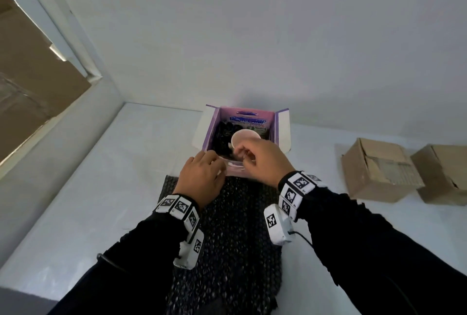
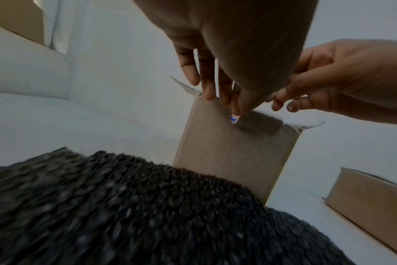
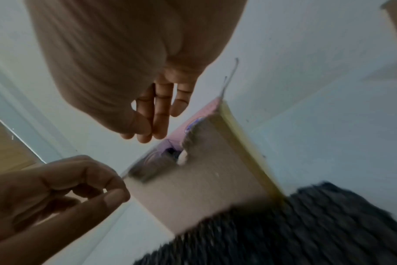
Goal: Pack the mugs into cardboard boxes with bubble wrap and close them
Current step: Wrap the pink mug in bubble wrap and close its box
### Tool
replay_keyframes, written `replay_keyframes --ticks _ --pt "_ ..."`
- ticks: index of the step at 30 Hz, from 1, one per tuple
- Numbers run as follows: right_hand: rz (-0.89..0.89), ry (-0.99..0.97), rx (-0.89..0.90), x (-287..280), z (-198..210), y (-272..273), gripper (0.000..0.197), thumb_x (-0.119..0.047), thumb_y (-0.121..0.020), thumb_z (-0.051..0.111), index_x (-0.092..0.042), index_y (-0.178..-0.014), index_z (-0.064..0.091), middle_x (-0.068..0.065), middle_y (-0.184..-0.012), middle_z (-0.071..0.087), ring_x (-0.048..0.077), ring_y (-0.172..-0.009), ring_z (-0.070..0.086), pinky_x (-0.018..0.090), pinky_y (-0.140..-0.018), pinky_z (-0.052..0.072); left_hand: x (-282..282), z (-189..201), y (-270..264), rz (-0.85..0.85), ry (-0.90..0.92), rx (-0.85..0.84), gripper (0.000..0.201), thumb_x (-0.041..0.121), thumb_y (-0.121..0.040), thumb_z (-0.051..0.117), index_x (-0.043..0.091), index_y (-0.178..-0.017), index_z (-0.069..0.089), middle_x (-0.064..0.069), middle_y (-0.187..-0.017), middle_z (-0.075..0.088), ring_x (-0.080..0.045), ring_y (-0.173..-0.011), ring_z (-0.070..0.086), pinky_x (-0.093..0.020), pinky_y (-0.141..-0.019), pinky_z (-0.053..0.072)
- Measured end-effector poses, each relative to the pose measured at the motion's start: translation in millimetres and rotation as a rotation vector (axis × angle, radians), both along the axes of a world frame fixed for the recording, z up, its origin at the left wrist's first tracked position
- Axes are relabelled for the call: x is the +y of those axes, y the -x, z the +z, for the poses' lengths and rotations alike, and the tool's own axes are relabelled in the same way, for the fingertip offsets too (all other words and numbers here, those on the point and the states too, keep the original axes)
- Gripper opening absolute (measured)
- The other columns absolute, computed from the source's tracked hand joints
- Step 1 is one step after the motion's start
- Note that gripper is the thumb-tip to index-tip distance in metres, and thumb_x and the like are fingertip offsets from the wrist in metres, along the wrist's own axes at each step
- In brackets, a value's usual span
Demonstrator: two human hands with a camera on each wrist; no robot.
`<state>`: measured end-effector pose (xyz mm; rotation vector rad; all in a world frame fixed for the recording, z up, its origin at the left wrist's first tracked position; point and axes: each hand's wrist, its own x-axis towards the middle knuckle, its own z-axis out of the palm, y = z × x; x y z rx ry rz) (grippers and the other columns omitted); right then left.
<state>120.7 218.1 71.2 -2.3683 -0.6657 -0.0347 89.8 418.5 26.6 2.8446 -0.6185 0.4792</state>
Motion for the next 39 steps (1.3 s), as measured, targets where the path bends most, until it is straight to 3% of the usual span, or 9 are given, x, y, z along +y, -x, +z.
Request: replay_keyframes --ticks 4,10,14,22,28,32,36,37,39 --pt "-0.016 -0.020 -0.034 -5.8 -23.9 46.1 0.019 -0.013 -0.081 0.056 -0.022 -0.095 0.065 -0.007 -0.094 0.066 0.012 -0.081 0.059 0.030 -0.072 0.050 11.7 -12.3 27.6 -0.014 -0.020 0.292 0.025 0.040 -0.082 0.046 0.026 -0.088 0.066 0.004 -0.089 0.062 -0.023 -0.082 0.060 -0.034 -0.065 0.048" --pt "-0.177 0.288 0.278 -1.8 -69.8 94.9 0.020 -0.042 -0.083 0.059 -0.026 -0.094 0.059 -0.004 -0.088 0.066 0.020 -0.086 0.063 0.035 -0.073 0.052 28.2 -30.3 60.4 -0.095 -0.370 0.946 0.081 0.038 -0.071 0.075 0.036 -0.142 0.037 0.000 -0.142 0.035 -0.027 -0.128 0.038 -0.045 -0.102 0.043" --pt "-0.310 0.408 0.485 13.7 -95.7 119.4 0.053 -0.065 -0.075 0.063 -0.024 -0.108 0.054 -0.001 -0.095 0.067 0.020 -0.091 0.064 0.035 -0.078 0.053 28.8 -37.4 73.2 -0.118 -0.475 0.849 0.087 0.026 -0.074 0.074 0.037 -0.146 0.027 0.000 -0.147 0.024 -0.027 -0.131 0.030 -0.043 -0.102 0.042" --pt "-0.449 0.352 0.210 31.0 -92.0 138.1 0.017 -0.037 -0.087 0.063 -0.026 -0.098 0.071 -0.001 -0.107 0.060 0.021 -0.108 0.049 0.034 -0.083 0.048 29.1 -43.2 82.4 -0.062 -0.403 0.736 0.079 0.037 -0.074 0.076 0.033 -0.141 0.034 0.001 -0.142 0.034 -0.026 -0.128 0.037 -0.043 -0.101 0.042" --pt "-0.477 0.243 0.020 32.1 -71.7 139.9 0.013 -0.030 -0.087 0.065 -0.019 -0.084 0.070 -0.001 -0.092 0.063 0.020 -0.093 0.053 0.033 -0.074 0.046 31.4 -32.0 80.0 -0.060 -0.409 0.511 0.017 0.040 -0.086 0.058 0.032 -0.100 0.063 0.004 -0.117 0.053 -0.021 -0.113 0.048 -0.036 -0.087 0.038" --pt "-0.493 -0.020 0.100 34.7 -63.6 135.9 0.006 -0.026 -0.093 0.058 -0.022 -0.089 0.055 -0.001 -0.078 0.062 0.019 -0.076 0.056 0.038 -0.068 0.048 36.5 -26.1 79.5 -0.118 -0.183 0.295 0.028 0.033 -0.082 0.060 0.025 -0.108 0.056 0.002 -0.124 0.048 -0.025 -0.113 0.048 -0.037 -0.086 0.040" --pt "-0.331 -0.186 0.226 37.4 -46.7 126.7 0.005 -0.016 -0.097 0.051 -0.020 -0.099 0.049 0.003 -0.079 0.063 0.020 -0.071 0.059 0.040 -0.072 0.046 42.0 -8.9 70.5 -0.230 -0.077 0.152 0.102 0.052 -0.058 0.073 0.027 -0.145 0.027 0.004 -0.147 0.036 -0.022 -0.135 0.032 -0.045 -0.107 0.028" --pt "-0.309 -0.187 0.230 37.9 -40.5 124.2 0.006 -0.014 -0.098 0.049 -0.018 -0.102 0.049 0.004 -0.080 0.063 0.020 -0.072 0.058 0.039 -0.073 0.045 41.3 -4.1 66.4 -0.238 -0.127 0.140 0.104 0.056 -0.058 0.072 0.030 -0.147 0.026 0.005 -0.141 0.046 -0.022 -0.134 0.035 -0.050 -0.109 0.025" --pt "-0.290 -0.186 0.242 39.2 -26.8 119.4 0.009 -0.016 -0.100 0.044 -0.017 -0.107 0.049 0.001 -0.077 0.058 0.018 -0.069 0.055 0.037 -0.070 0.042 40.3 -1.1 57.6 -0.259 -0.157 0.078 0.069 0.051 -0.066 0.069 0.034 -0.131 0.051 0.008 -0.108 0.065 -0.024 -0.116 0.053 -0.054 -0.103 0.022"
